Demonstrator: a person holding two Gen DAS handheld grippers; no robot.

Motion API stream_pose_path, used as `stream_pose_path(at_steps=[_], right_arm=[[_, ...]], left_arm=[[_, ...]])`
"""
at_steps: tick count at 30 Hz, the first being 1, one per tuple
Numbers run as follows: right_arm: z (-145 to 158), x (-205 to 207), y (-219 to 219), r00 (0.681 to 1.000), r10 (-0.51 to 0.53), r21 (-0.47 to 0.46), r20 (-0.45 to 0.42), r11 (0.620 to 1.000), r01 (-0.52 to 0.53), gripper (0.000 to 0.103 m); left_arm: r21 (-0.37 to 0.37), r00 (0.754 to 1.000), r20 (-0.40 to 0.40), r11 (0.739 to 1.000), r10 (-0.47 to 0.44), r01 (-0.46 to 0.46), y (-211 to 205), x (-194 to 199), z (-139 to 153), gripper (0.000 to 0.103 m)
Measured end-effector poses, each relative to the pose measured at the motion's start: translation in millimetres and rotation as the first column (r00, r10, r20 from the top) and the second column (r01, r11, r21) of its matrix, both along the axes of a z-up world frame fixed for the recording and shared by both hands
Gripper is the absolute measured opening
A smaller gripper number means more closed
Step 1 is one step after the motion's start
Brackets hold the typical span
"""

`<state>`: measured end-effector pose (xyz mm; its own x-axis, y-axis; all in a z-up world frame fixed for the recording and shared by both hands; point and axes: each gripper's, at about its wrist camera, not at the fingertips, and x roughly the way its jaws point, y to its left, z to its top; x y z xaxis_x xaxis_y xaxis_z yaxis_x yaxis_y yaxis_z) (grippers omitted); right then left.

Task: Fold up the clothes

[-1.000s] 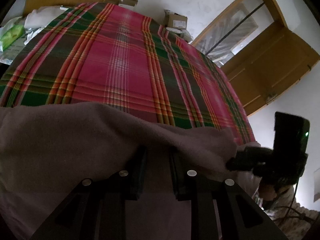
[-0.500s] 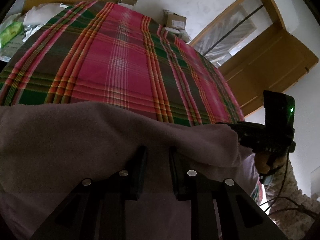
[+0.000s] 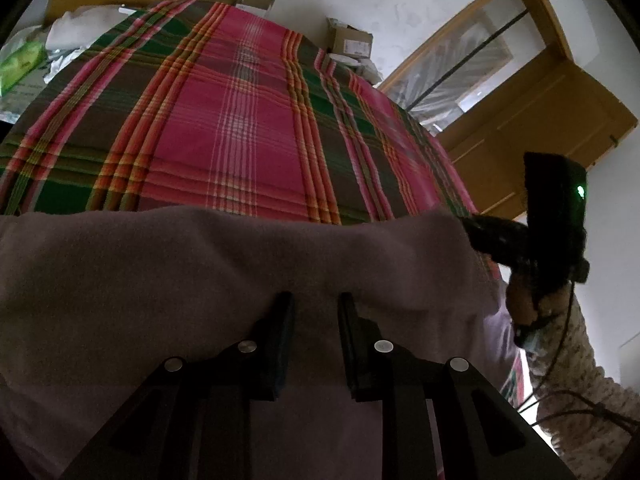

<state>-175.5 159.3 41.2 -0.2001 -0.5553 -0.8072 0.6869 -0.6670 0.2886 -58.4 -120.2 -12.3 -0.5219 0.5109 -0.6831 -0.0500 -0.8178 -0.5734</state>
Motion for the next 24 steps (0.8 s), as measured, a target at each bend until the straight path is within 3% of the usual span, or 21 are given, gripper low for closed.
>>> stream_pose_path(at_steps=[5,8,13,15,19,24], right_arm=[[-20.4,-18.1,-10.2,0.999,0.008,0.059,0.033,0.998,-0.010,0.005],[-23.7,-26.6,-4.0,0.998,-0.019,0.022,0.062,1.000,0.017,0.008],[-16.6,-33.7,10.7,0.993,-0.119,0.037,0.024,0.992,0.118,0.011],[-8.7,-34.7,26.0,0.984,-0.168,-0.018,0.052,0.985,0.169,0.012],[6.2,-19.5,39.5,0.990,-0.130,-0.085,0.057,0.987,0.135,0.012],[2.6,3.5,49.6,0.995,-0.083,-0.036,0.051,0.996,0.085,0.013]], left_arm=[[0.010,1.000,0.000,1.000,0.002,-0.002,-1.6,0.2,-1.0,0.023],[0.010,1.000,0.000,1.000,0.002,-0.002,-2.1,0.6,-0.9,0.023],[0.013,1.000,0.000,1.000,0.007,-0.007,-2.7,1.8,-0.5,0.023],[0.011,1.000,-0.001,1.000,0.008,-0.008,-2.2,2.7,-0.4,0.023],[0.010,1.000,0.000,1.000,0.011,-0.011,-1.5,3.6,-0.1,0.023],[0.009,1.000,0.000,1.000,0.016,-0.016,-1.0,3.6,0.2,0.023]])
